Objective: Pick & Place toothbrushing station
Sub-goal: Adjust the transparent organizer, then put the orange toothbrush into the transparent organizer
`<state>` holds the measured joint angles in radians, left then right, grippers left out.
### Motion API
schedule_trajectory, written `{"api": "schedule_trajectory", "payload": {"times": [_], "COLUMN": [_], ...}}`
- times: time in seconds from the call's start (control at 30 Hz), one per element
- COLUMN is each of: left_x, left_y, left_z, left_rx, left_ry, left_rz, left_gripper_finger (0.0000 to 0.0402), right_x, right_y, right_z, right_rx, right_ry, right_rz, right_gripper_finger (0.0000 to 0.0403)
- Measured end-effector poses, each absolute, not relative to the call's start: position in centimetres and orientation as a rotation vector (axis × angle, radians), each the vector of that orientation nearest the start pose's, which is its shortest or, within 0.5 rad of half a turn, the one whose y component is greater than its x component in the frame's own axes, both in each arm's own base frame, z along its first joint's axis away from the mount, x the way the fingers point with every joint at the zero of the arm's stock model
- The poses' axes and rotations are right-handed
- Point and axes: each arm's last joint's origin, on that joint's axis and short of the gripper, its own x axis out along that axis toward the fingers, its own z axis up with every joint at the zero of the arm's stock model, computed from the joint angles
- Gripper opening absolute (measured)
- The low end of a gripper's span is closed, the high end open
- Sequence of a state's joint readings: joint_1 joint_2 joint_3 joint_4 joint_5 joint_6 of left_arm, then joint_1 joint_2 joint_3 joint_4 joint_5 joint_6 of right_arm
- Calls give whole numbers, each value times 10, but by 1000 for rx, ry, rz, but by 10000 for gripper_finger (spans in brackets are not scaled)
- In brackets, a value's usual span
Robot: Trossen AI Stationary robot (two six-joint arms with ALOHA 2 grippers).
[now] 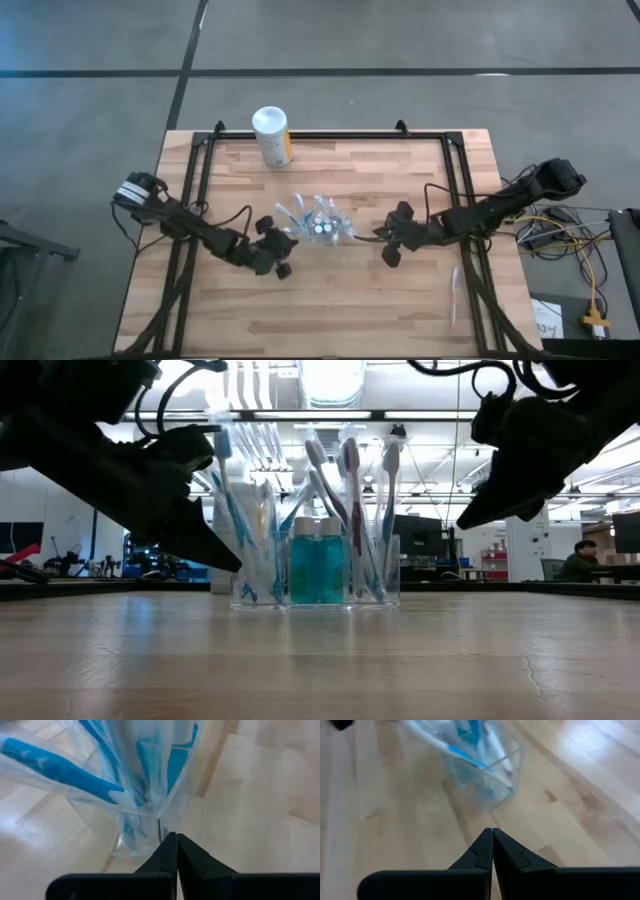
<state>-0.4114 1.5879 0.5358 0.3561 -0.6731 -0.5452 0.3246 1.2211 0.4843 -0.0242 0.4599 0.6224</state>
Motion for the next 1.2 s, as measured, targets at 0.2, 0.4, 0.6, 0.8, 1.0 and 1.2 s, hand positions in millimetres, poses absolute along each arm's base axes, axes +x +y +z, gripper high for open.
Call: {"api": "schedule_trajectory", "payload": {"times": [0.2, 0.4, 0.6, 0.8, 1.0, 1.2], "left_x": [254, 247, 221, 180, 151, 121], "left_y": [-87, -103, -132, -143, -118, -82], "left_z": [127, 139, 181, 225, 258, 267], "left_rx": [-176, -177, -104, 79, 198, 118], "left_ry": [503, 502, 380, 224, 60, -44], "left_rz": [417, 264, 69, 10, 12, 7], "left_gripper_finger": [5, 4, 13, 4, 3, 2], "right_x": [211, 210, 205, 188, 178, 156], "right_y": [64, 71, 86, 103, 135, 143], "right_z": [166, 171, 208, 254, 306, 338], "right_rx": [364, 422, 396, 274, 13, -94], "right_ry": [695, 809, 1050, 1156, 722, 239], "right_rz": [-200, -45, -50, -129, 133, 316], "right_gripper_finger": [8, 8, 8, 8, 8, 8]}}
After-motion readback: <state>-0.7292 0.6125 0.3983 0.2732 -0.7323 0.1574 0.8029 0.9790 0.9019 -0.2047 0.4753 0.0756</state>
